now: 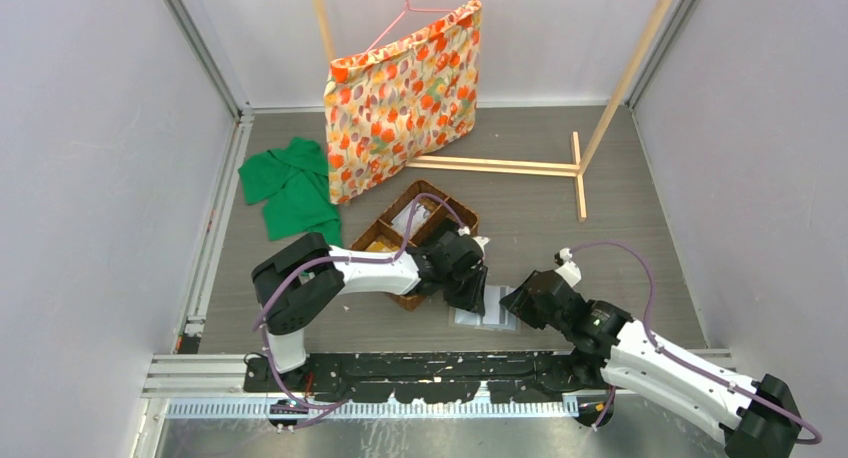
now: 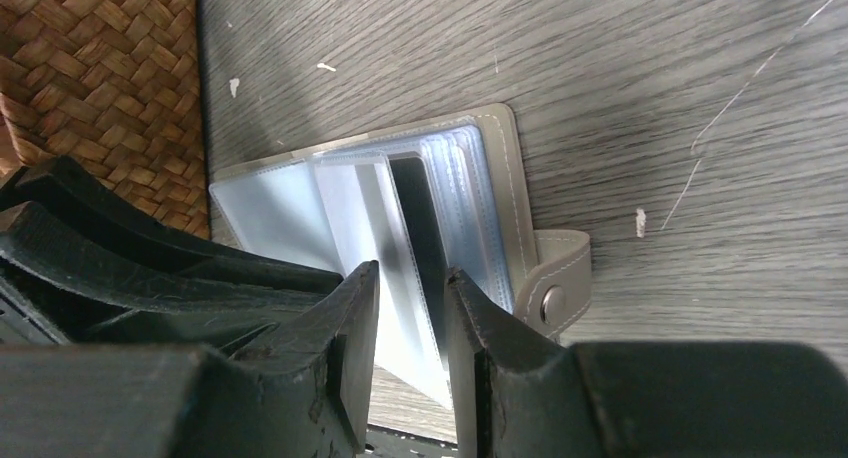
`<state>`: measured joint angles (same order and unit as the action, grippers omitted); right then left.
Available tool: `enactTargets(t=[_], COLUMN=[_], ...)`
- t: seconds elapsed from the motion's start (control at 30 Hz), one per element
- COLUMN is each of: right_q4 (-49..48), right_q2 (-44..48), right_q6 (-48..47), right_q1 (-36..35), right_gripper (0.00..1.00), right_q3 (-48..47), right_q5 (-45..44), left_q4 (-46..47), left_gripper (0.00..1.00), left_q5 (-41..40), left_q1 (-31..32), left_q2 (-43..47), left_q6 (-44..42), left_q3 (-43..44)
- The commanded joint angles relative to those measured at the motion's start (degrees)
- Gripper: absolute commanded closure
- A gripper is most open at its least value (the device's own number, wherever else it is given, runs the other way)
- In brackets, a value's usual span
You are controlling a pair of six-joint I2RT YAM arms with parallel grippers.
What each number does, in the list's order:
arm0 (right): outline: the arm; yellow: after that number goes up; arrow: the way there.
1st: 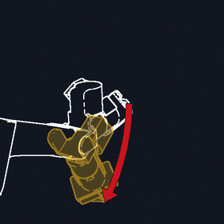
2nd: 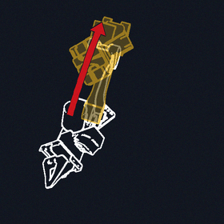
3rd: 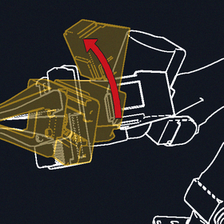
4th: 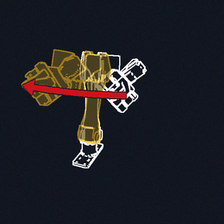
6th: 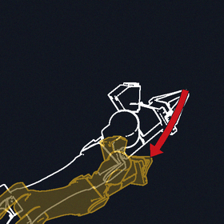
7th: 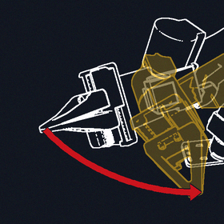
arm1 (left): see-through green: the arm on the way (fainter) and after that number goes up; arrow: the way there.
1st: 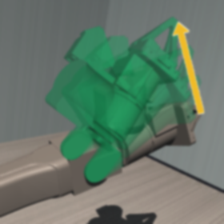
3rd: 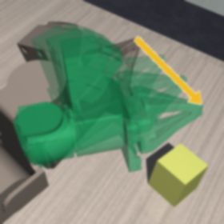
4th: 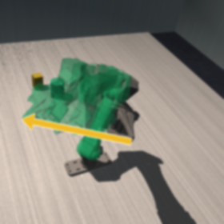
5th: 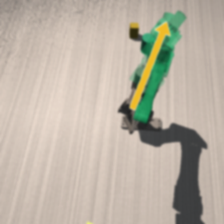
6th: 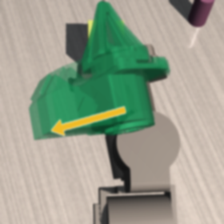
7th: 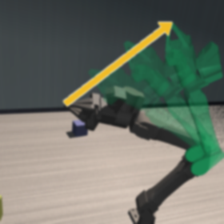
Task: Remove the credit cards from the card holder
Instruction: Remove the credit card from the card holder.
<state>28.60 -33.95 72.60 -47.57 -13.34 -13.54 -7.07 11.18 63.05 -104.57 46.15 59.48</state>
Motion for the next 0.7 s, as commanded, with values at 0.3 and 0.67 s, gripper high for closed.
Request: enactTargets(t=[0.3,0.67], right_q4=[1.83,-5.25], right_q2=[5.39,2.58], right_q6=[0.92,-0.68], right_q1=[-0.33,-0.31], right_gripper=[0.72,0.76], right_q3=[-1.31,-1.35], right_q5=[0.63,4.55], left_q4=[0.64,-2.79], left_gripper=[0.80,0.78], left_q5=[-0.89,-3.56], left_q1=[0.05,0.06], left_q2=[-1.43,4.55], left_q6=[-0.58,-2.82], left_q3=[1.33,0.69])
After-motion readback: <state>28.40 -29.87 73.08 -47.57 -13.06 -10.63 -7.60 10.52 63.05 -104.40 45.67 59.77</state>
